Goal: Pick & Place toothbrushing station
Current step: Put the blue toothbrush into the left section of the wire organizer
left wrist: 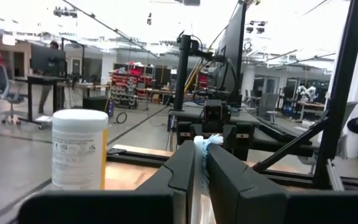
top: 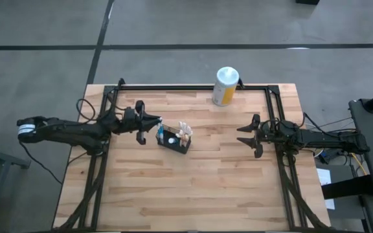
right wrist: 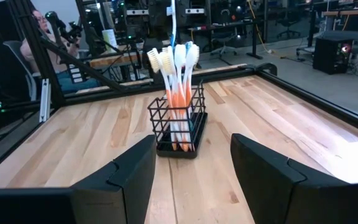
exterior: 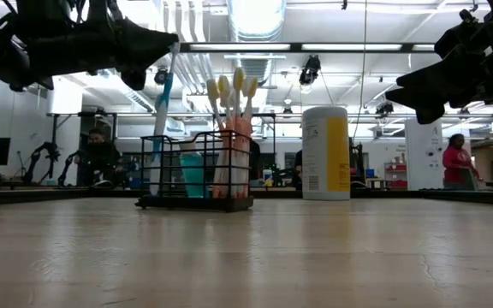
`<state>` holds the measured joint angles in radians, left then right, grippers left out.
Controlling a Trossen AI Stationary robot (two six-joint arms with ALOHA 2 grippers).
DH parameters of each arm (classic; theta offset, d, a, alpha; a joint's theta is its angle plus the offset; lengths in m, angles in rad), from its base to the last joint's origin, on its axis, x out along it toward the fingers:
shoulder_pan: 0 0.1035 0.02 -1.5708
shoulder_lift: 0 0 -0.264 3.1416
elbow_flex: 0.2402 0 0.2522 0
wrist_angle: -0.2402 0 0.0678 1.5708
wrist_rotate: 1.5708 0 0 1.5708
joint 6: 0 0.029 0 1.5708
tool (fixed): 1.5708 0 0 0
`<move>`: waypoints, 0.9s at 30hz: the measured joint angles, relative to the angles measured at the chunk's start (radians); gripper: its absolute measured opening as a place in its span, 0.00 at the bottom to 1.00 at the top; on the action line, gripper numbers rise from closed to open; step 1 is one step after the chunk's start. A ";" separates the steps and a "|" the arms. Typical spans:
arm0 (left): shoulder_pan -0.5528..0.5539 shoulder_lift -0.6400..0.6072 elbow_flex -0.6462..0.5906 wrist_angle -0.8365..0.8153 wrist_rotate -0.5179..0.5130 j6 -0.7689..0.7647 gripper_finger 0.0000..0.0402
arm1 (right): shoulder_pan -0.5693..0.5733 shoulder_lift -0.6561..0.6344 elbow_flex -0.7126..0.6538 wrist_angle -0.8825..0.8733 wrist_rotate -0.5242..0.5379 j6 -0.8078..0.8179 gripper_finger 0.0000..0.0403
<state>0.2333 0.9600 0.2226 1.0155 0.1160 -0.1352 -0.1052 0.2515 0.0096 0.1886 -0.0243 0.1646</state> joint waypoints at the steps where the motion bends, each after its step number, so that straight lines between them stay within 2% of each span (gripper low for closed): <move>1: 0.000 0.000 0.000 0.002 0.002 0.013 0.09 | 0.000 0.000 0.000 0.000 0.000 0.000 0.50; 9: 0.000 0.002 -0.028 0.024 -0.002 0.128 0.09 | 0.000 0.000 0.000 0.000 0.000 0.000 0.50; 16: 0.000 0.018 -0.118 0.204 -0.002 0.130 0.09 | 0.000 0.000 0.000 0.000 0.000 0.000 0.50; 27: 0.000 0.079 -0.136 0.223 -0.004 0.115 0.09 | 0.000 0.000 0.000 0.000 0.000 0.000 0.50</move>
<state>0.2329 1.0385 0.0869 1.2382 0.1123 -0.0197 -0.1052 0.2512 0.0097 0.1886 -0.0246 0.1646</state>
